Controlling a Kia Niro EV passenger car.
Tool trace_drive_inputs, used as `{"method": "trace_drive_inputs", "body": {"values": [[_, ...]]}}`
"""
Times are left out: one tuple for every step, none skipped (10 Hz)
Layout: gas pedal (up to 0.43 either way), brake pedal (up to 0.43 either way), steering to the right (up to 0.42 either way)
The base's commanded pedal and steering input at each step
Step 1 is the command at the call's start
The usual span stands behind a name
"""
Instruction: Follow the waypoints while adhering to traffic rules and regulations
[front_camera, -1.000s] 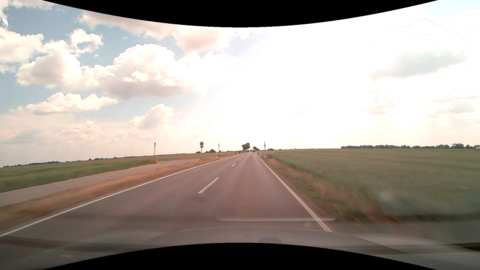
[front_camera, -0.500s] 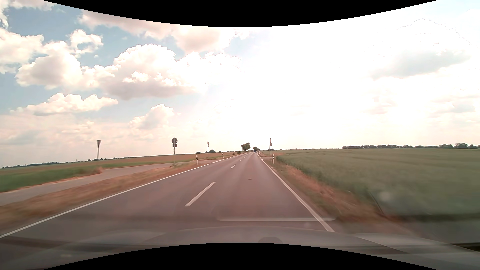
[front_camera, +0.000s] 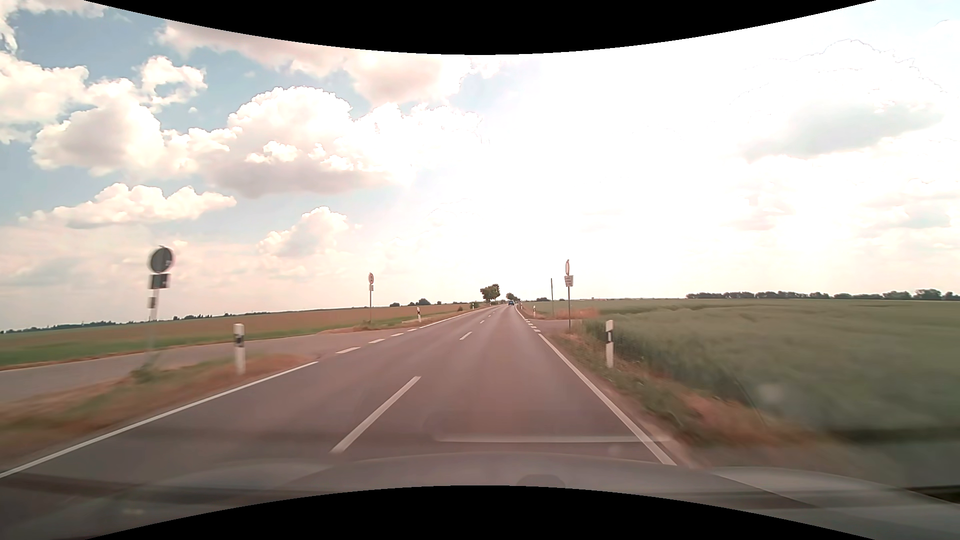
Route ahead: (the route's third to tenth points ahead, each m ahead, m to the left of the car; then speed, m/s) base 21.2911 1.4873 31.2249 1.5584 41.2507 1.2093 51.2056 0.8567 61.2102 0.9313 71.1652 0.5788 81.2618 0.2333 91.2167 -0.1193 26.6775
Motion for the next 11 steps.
{"method": "trace_drive_inputs", "body": {"values": [[0.228,0.000,0.001],[0.240,0.000,0.001],[0.248,0.000,0.001],[0.248,0.000,0.001],[0.248,0.000,0.001],[0.248,0.000,0.001],[0.248,0.000,0.000],[0.248,0.000,0.001],[0.248,0.000,0.001],[0.248,0.000,0.001],[0.248,0.000,0.001]]}}
